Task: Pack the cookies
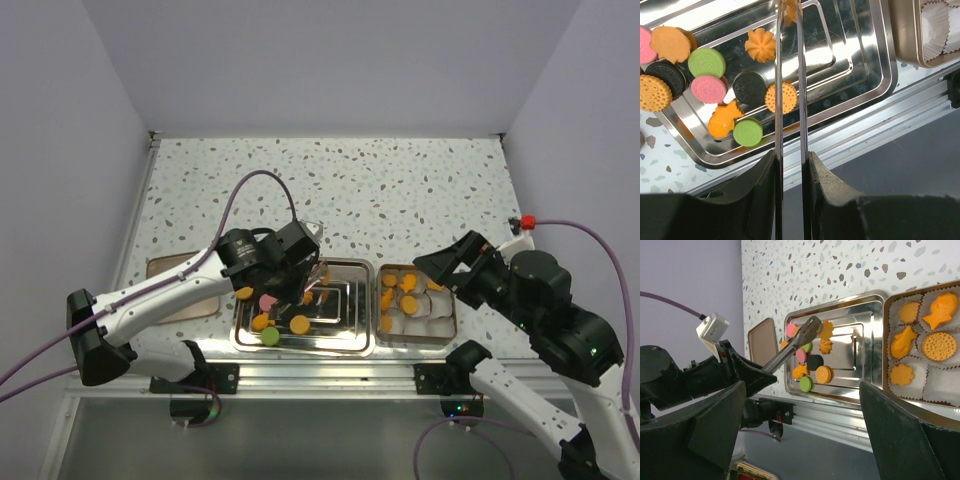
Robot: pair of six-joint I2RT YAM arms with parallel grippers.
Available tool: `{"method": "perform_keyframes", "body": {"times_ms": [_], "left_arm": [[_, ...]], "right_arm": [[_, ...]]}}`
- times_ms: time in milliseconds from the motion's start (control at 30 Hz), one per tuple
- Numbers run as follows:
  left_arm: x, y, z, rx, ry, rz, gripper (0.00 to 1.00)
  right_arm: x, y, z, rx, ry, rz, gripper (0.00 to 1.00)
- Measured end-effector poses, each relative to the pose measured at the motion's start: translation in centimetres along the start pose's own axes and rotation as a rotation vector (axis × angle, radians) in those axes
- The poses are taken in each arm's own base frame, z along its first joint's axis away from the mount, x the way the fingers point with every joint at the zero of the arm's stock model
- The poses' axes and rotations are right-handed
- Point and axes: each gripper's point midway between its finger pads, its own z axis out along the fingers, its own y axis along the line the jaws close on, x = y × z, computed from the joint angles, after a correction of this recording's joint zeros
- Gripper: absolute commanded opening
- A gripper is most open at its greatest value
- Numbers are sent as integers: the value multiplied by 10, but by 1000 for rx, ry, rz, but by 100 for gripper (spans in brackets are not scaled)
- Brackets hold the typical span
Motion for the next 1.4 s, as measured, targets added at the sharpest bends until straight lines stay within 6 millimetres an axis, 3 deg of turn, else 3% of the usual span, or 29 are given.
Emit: {"method": "perform_keyframes", "body": {"times_ms": [367, 500, 667, 967, 1200, 1400], "left_arm": [[-5, -11, -4, 40, 5, 20, 24], [-22, -38, -9, 90, -25, 58, 24], [-31, -91, -7, 167, -34, 161, 23], [-32, -174, 30, 286, 17, 251, 22], [-43, -205, 46, 355, 25, 273, 22], [-40, -212, 58, 372, 49, 287, 23]], "right_arm": [[-9, -2, -7, 16, -41, -19, 99], [-13, -1, -9, 16, -58, -23, 99], [-17, -1, -12, 14, -80, -27, 99], [-27, -2, -23, 18, -128, -41, 99], [-33, -3, -29, 25, -154, -57, 99], [-35, -4, -31, 34, -167, -66, 99]]}}
